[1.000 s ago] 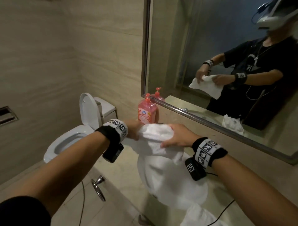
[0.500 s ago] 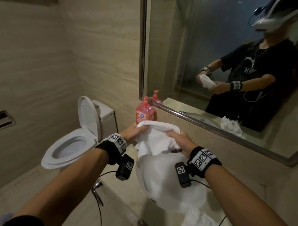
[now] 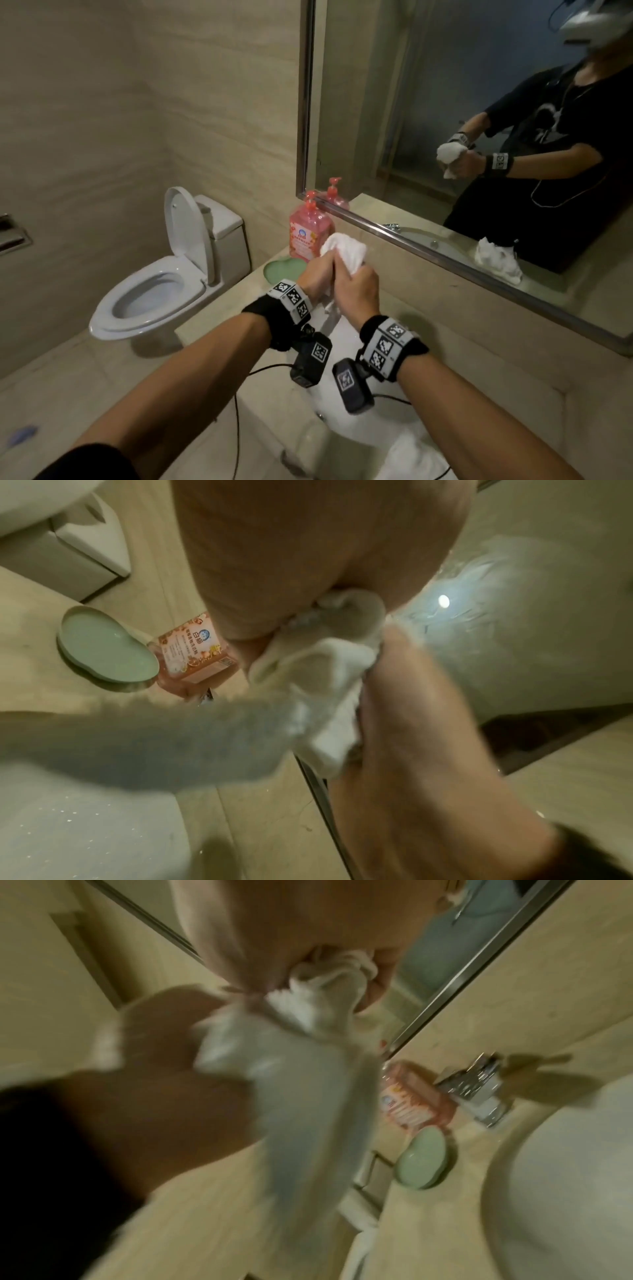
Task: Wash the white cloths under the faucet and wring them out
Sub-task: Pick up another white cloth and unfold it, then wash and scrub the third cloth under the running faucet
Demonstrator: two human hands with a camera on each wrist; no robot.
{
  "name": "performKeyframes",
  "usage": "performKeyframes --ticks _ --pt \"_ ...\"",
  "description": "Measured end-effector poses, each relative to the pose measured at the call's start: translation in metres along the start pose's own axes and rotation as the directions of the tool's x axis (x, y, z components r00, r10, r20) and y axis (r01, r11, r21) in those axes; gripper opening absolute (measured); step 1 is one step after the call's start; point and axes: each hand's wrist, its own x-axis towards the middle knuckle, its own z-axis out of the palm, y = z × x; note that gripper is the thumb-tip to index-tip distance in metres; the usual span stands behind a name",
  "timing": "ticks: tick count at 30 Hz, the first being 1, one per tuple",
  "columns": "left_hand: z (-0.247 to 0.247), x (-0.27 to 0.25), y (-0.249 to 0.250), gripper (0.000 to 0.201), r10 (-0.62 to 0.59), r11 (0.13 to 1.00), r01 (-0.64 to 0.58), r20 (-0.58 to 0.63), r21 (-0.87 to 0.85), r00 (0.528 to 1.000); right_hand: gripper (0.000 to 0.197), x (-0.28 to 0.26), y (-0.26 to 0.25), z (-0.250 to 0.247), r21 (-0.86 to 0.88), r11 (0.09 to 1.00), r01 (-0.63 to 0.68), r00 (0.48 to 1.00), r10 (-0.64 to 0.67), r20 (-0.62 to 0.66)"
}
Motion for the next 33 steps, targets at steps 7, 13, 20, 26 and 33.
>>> performKeyframes --ticks 7,13,20,26,33 --pt "-0.033 0.032 -0.039 0.057 -0.170 0.631 -0.087 0.248 0.771 0.954 0.026 0.028 0.062 -0.030 -0.383 0.918 0.107 0.941 0.031 0.336" --pt "-0.061 0.087 -0.086 0.058 -0.212 0.485 -0.163 0.296 0.859 0.931 0.064 0.047 0.108 -0.041 -0.624 0.762 0.171 0.768 0.293 0.569" --pt "-0.036 0.158 -0.138 0.047 -0.304 0.501 -0.208 0.396 0.840 0.867 0.036 0.110 0.135 -0.025 -0.761 0.644 0.078 0.797 0.418 0.435" --pt "-0.021 0.198 -0.164 0.028 -0.295 0.539 -0.230 0.437 0.810 0.850 0.047 0.159 0.139 0.011 -0.506 0.847 -0.163 0.856 0.377 0.355" --pt "-0.009 0.216 -0.172 0.043 -0.344 0.585 -0.182 0.445 0.791 0.827 0.049 0.173 0.149 0.028 -0.447 0.868 -0.216 0.875 0.375 0.306"
